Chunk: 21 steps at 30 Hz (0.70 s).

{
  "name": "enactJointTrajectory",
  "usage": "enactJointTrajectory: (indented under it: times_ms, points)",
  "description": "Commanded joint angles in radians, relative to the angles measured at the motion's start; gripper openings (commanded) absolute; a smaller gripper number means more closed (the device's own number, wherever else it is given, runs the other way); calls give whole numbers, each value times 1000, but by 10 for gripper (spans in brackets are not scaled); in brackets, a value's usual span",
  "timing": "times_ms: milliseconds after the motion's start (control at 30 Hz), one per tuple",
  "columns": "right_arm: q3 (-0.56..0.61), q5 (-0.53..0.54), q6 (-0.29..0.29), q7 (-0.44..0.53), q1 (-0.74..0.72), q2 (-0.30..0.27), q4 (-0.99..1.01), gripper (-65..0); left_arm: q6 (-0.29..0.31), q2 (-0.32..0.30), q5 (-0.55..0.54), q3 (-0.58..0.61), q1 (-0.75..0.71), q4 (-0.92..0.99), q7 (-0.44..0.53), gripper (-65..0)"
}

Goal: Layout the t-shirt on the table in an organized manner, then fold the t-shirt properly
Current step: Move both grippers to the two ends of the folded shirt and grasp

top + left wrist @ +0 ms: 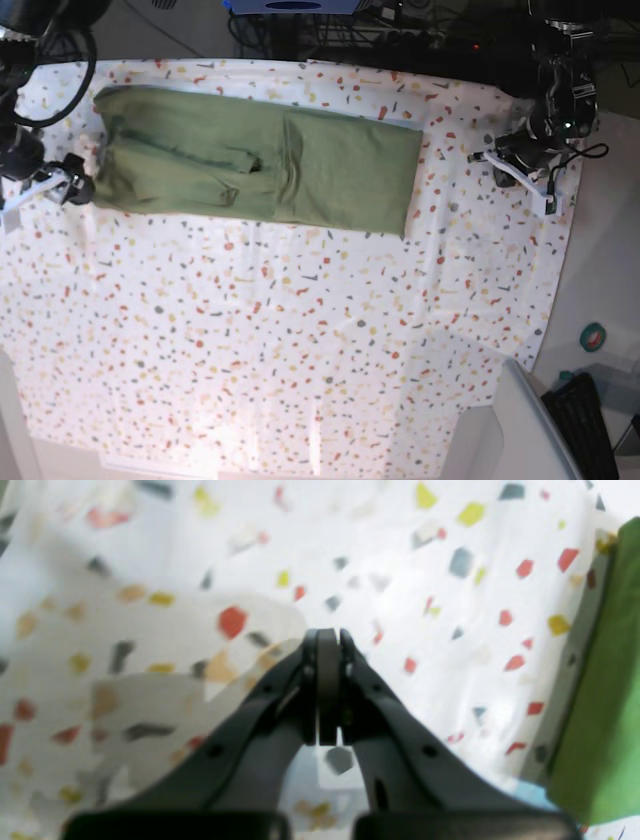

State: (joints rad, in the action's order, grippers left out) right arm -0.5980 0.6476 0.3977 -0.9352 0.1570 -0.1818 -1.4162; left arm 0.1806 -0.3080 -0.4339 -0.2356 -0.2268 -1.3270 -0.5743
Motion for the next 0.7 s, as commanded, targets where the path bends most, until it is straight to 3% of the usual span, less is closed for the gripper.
enactJointTrajectory:
  times_ms: [0,167,300,500,667]
  points:
    - [-7,21,31,3,-18,-22,16,-239,0,-12,-3,12,17,-1,23,-650]
    - [-6,21,100,3,-27,-28,116,-243,0,-12,-3,80,76,54,23,-650]
    - [8,21,111,6,-26,-26,174,-245,0,0,-3,123,91,56,23,-650]
    - [128,27,112,61,-10,-26,203,-245,0,53,-3,132,91,57,23,-650]
    - [155,28,112,60,-9,5,203,-245,0,71,-1,134,91,59,23,-650]
